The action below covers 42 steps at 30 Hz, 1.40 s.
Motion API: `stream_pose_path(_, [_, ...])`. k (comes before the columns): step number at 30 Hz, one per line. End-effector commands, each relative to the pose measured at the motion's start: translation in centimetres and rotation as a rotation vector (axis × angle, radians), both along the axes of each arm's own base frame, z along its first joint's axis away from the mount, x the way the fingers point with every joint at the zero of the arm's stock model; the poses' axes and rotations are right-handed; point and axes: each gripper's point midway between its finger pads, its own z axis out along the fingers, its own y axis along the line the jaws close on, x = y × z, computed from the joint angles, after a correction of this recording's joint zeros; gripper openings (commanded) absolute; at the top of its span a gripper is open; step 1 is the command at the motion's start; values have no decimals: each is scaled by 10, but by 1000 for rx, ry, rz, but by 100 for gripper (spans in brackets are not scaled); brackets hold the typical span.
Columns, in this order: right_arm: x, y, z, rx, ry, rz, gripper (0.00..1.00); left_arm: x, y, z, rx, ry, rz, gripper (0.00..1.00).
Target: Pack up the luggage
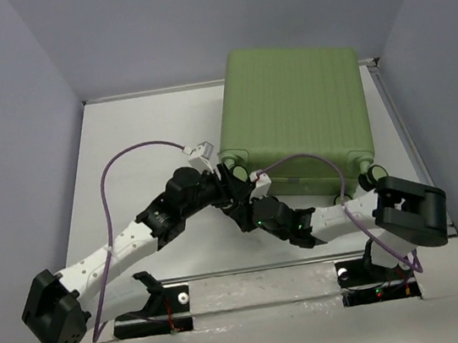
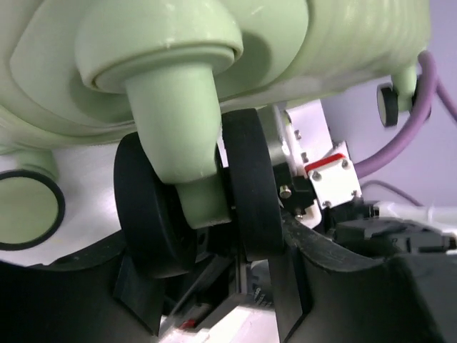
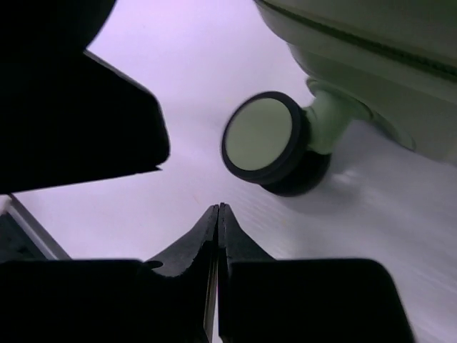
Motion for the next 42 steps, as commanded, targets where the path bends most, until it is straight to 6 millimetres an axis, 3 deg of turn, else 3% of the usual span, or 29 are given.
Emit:
stream_pose_path(1, [-26, 86, 62, 185, -112, 238, 7, -27, -14, 137, -315, -339, -157, 6])
stream_pose_path(2, [-27, 82, 72, 199, -127, 221, 7, -24, -5, 139, -287, -353, -116, 6])
stream_pose_path(5, [-27, 41, 50, 60, -92, 155, 7, -16, 8, 129, -222, -347, -58, 6])
stream_pose_path(6, [-20, 22, 49, 8, -97, 90, 13, -12, 12, 123, -203, -342, -43, 6])
stream_pose_path(7, [-21, -8, 50, -61, -74, 59, 21, -10, 15, 120, -190, -346, -29, 6])
stream_pose_path(8, [-12, -27, 55, -84, -68, 8, 43, -9, 16, 111, -173, -335, -21, 6])
stream_pose_path(9, [-9, -43, 62, -99, -62, -16, 55, -7, 17, 107, -164, -330, -14, 6])
stream_pose_path(10, [-6, -56, 73, -100, -68, -32, 66, -6, 19, 102, -153, -326, -6, 6])
stream_pose_path(11, [0, -80, 100, -89, -89, -85, 82, -3, 21, 93, -135, -315, 13, 6])
stream_pose_path(13, [6, -106, 129, -104, -141, -141, 92, 0, 25, 85, -115, -307, 34, 6])
stream_pose_path(14, [21, -126, 170, -50, -207, -236, 96, 0, 26, 79, -103, -303, 40, 6])
stream_pose_path(17, [51, -170, 209, -94, -299, -388, 100, 1, 30, 69, -86, -290, 57, 6])
stream_pose_path(18, [77, -202, 228, -108, -319, -520, 100, 0, 31, 66, -83, -284, 52, 6])
stream_pose_path(19, [91, -223, 233, -154, -333, -583, 100, -2, 31, 65, -83, -283, 49, 6])
stream_pose_path(22, [136, -275, 232, -196, -285, -709, 100, -5, 33, 56, -76, -273, 44, 6])
stream_pose_path(23, [157, -313, 226, -160, -243, -779, 100, -6, 35, 54, -75, -271, 43, 6])
stream_pose_path(25, [169, -343, 226, -89, -232, -821, 100, -8, 35, 50, -73, -270, 37, 6])
stream_pose_path(26, [181, -360, 217, -63, -191, -834, 100, -10, 36, 48, -71, -271, 34, 6])
stream_pose_path(28, [194, -362, 205, -72, -145, -808, 100, -10, 37, 47, -70, -275, 30, 6])
stream_pose_path(31, [218, -341, 172, -47, -33, -667, 100, -14, 35, 45, -74, -282, 7, 6])
stream_pose_path(32, [223, -334, 171, -28, -23, -631, 100, -15, 34, 45, -74, -282, 1, 6])
stream_pose_path(34, [230, -301, 177, 68, -50, -442, 100, -17, 33, 46, -85, -286, -15, 6])
stream_pose_path(35, [230, -285, 174, 118, -30, -376, 99, -20, 31, 49, -100, -293, -31, 6])
stream_pose_path(36, [231, -255, 167, 152, 5, -258, 97, -22, 30, 48, -107, -291, -39, 6])
stream_pose_path(38, [235, -223, 165, 148, 16, -145, 95, -25, 28, 53, -127, -299, -51, 6])
stream_pose_path(39, [238, -188, 165, 170, 42, -27, 94, -26, 27, 54, -135, -299, -56, 6])
stream_pose_path(40, [245, -184, 167, 180, 42, 0, 93, -27, 26, 55, -140, -300, -60, 6])
stream_pose_path(42, [240, -140, 173, 201, 49, 134, 93, -32, 24, 62, -162, -305, -75, 6])
